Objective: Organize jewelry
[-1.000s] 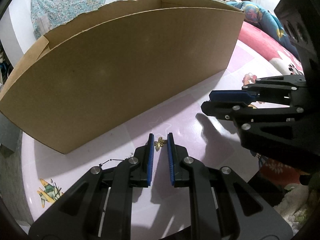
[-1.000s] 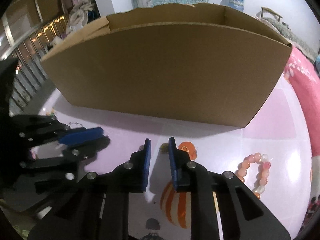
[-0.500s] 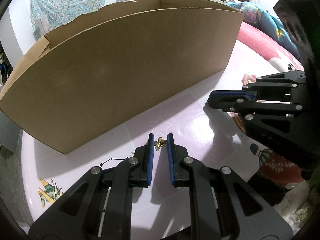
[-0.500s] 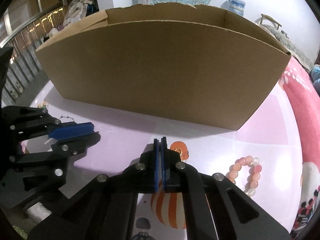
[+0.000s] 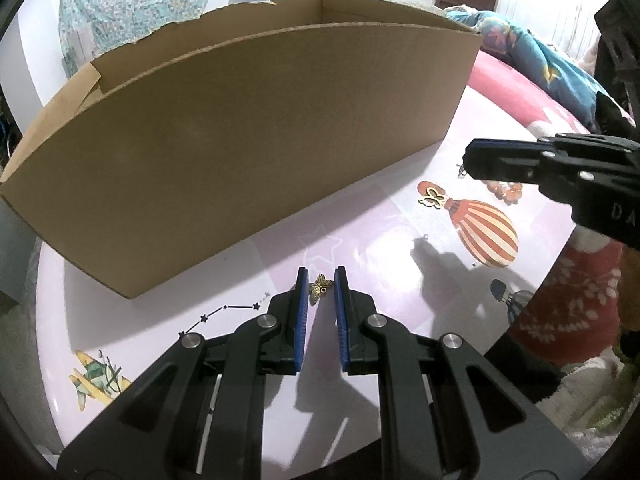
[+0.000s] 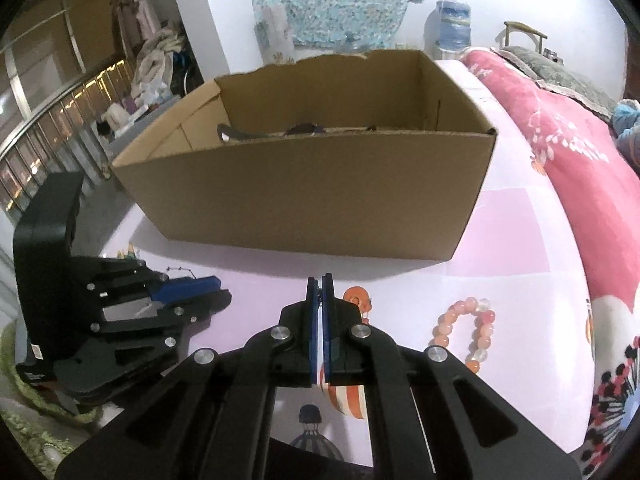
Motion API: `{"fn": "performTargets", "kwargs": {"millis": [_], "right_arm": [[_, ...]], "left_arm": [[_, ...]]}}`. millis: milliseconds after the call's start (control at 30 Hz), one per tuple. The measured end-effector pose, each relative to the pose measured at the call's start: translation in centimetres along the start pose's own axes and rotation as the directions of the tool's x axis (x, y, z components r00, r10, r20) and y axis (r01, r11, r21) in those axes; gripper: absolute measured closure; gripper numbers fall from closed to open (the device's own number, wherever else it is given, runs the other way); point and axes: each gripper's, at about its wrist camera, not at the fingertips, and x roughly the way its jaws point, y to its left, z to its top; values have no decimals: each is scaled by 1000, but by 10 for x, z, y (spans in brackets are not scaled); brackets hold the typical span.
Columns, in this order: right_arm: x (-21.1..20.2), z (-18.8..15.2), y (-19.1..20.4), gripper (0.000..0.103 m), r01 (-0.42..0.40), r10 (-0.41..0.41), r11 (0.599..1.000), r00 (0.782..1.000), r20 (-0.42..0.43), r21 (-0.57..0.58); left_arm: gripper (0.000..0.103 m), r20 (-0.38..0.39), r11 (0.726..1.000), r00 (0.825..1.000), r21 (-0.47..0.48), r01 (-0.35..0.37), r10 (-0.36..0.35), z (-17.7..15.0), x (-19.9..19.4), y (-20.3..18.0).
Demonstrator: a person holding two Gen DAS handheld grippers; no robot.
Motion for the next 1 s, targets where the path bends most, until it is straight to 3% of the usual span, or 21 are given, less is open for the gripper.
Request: {"fn": "performTargets", "kwargs": {"millis": [200,400,767,1000], "right_arm": [[-11,5,4,101,-25,25,1000,999,34,13],[-19,19,9,101,-62,61,998,995,79,15],[-46,59,9,101,-128,130,992,968,217,-22],[-42,109,-27,101,-270,262,963,939,221,5]], "left_arm": [[91,31,1000,999,10,21,-21,4,-19,-2],[91,112,997,992,53,49,-55,17,-48,-9],[91,231,991,966,83,101,-117,53,-97,-8],[91,276,995,957,60,74,-88,87,-99,7]]}}
